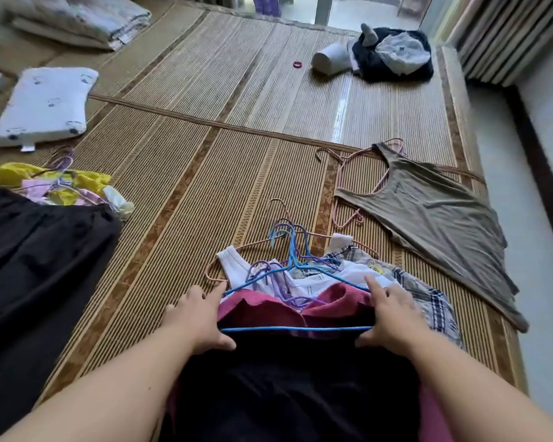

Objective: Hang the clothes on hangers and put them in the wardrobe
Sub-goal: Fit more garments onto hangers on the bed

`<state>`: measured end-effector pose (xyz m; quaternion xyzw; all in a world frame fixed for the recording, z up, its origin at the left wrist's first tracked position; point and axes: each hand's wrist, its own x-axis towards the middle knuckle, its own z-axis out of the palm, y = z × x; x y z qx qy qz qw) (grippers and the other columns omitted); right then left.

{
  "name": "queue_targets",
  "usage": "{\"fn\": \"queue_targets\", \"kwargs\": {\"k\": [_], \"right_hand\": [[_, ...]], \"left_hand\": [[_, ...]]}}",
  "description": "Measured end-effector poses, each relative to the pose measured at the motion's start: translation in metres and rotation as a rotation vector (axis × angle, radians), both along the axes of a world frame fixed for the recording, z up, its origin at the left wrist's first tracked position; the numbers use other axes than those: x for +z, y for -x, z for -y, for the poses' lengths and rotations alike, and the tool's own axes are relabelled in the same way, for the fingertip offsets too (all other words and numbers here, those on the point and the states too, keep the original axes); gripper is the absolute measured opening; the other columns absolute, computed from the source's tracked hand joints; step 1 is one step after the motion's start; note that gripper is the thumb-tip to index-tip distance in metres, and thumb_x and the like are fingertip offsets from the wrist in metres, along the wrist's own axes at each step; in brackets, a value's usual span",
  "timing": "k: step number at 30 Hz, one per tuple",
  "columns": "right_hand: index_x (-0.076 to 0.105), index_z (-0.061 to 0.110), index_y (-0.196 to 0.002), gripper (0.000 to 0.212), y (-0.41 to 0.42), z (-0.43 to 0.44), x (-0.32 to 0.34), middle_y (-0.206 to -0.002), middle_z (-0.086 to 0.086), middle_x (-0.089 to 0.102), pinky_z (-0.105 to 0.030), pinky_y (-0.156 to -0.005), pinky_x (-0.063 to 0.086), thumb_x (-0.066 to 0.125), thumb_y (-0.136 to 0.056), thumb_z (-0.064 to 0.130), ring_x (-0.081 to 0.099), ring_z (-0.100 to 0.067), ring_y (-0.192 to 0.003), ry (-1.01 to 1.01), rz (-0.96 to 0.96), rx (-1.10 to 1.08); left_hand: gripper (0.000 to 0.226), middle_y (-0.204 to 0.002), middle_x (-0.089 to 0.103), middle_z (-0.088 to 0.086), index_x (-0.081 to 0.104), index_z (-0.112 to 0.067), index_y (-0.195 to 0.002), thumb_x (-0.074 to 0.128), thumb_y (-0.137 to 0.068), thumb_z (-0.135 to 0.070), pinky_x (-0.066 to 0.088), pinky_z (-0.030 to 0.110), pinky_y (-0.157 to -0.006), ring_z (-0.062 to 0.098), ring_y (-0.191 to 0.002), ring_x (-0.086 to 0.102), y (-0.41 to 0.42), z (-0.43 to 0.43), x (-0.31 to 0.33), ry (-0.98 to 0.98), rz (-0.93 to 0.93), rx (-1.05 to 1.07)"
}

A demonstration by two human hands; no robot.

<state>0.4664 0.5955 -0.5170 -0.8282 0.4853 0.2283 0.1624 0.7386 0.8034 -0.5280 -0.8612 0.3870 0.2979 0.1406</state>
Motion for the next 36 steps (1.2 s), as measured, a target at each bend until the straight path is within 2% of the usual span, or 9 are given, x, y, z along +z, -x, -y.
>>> {"fn": "queue_targets", "kwargs": {"k": [2, 4, 5, 8, 13, 17, 26, 32, 36], "right_hand": [[0.031, 0.026, -0.144, 0.098, 0.006, 0.003, 0.019, -0.129, -0.008, 0.045, -0.036, -0.103, 0.034, 0.078, -0.062, 0.054, 0.038, -0.028, -0.128, -0.078, 0.239, -0.031], [0.068, 0.017, -0.101, 0.027, 0.012, 0.005, 0.041, -0.091, 0.001, 0.064, -0.032, -0.08, 0.043, 0.071, -0.081, 0.034, 0.059, -0.023, -0.096, -0.159, 0.508, -0.039], [0.067, 0.013, -0.08, 0.015, 0.015, 0.004, 0.055, -0.073, 0.006, 0.06, -0.033, -0.069, 0.042, 0.066, -0.086, 0.027, 0.058, -0.019, -0.077, -0.197, 0.573, -0.063], [0.06, 0.007, -0.071, 0.024, 0.019, -0.012, 0.091, -0.061, 0.006, 0.047, -0.032, -0.06, 0.034, 0.063, -0.089, 0.023, 0.044, -0.012, -0.062, -0.266, 0.64, -0.129], [0.067, 0.017, -0.071, 0.018, 0.01, -0.056, 0.156, -0.06, 0.009, 0.051, -0.023, -0.055, 0.033, 0.065, -0.087, 0.023, 0.044, -0.006, -0.057, -0.319, 0.763, -0.205], [0.07, 0.016, -0.075, 0.016, -0.021, -0.1, 0.208, -0.06, 0.007, 0.056, -0.026, -0.058, 0.036, 0.064, -0.088, 0.023, 0.048, -0.008, -0.058, -0.38, 0.803, -0.198], [0.069, 0.024, -0.07, 0.018, -0.157, -0.171, 0.293, -0.055, 0.013, 0.054, -0.011, -0.052, 0.034, 0.066, -0.087, 0.023, 0.045, 0.004, -0.051, -0.359, 0.959, -0.076], [0.069, 0.031, -0.07, 0.015, -0.236, -0.172, 0.309, -0.072, 0.009, 0.064, -0.019, -0.069, 0.041, 0.068, -0.085, 0.029, 0.056, -0.003, -0.07, -0.324, 1.003, -0.138], [0.066, 0.034, -0.067, 0.017, -0.274, -0.167, 0.3, -0.069, 0.015, 0.064, -0.003, -0.056, 0.037, 0.068, -0.084, 0.031, 0.055, 0.002, -0.067, -0.253, 0.999, -0.197]], "left_hand": [[0.12, -0.132, 0.034, 0.006, 0.009, -0.039, -0.147, 0.07, -0.05, -0.075, 0.037, 0.044, -0.102, 0.026, -0.126, 0.039, -0.005, -0.002, 0.013, 0.062, -0.059, 0.052], [0.099, -0.127, 0.045, 0.005, 0.026, -0.032, -0.144, 0.071, -0.063, -0.065, 0.041, 0.035, -0.098, 0.024, -0.119, 0.048, -0.013, -0.006, 0.03, 0.171, -0.202, 0.126], [0.078, -0.123, 0.053, 0.004, 0.038, -0.028, -0.139, 0.068, -0.073, -0.058, 0.042, 0.03, -0.093, 0.022, -0.115, 0.053, -0.015, -0.01, 0.042, 0.217, -0.264, 0.141], [0.017, -0.09, 0.064, -0.005, 0.062, -0.025, -0.099, 0.054, -0.092, -0.039, 0.04, 0.027, -0.07, 0.019, -0.093, 0.059, -0.021, -0.03, 0.083, 0.347, -0.322, 0.162], [0.018, -0.063, 0.053, -0.007, 0.06, -0.024, -0.073, 0.058, -0.09, -0.027, 0.034, 0.027, -0.057, 0.01, -0.063, 0.049, -0.025, -0.082, 0.155, 0.581, -0.353, 0.327], [0.015, -0.062, 0.061, -0.003, 0.065, -0.023, -0.069, 0.069, -0.082, -0.03, 0.04, 0.028, -0.064, 0.012, -0.064, 0.055, -0.045, -0.138, 0.219, 0.776, -0.354, 0.449], [0.012, -0.082, 0.067, 0.002, 0.065, -0.024, -0.077, 0.064, -0.088, -0.029, 0.043, 0.035, -0.074, 0.023, -0.082, 0.059, -0.149, -0.221, 0.334, 0.9, 0.025, 0.477], [0.013, -0.077, 0.063, 0.003, 0.065, -0.022, -0.08, 0.065, -0.087, -0.033, 0.039, 0.032, -0.073, 0.025, -0.082, 0.057, -0.219, -0.222, 0.362, 0.942, 0.088, 0.492], [0.015, -0.078, 0.062, 0.001, 0.064, -0.024, -0.079, 0.063, -0.087, -0.036, 0.04, 0.033, -0.072, 0.025, -0.082, 0.057, -0.261, -0.207, 0.357, 0.944, 0.083, 0.456]]}}
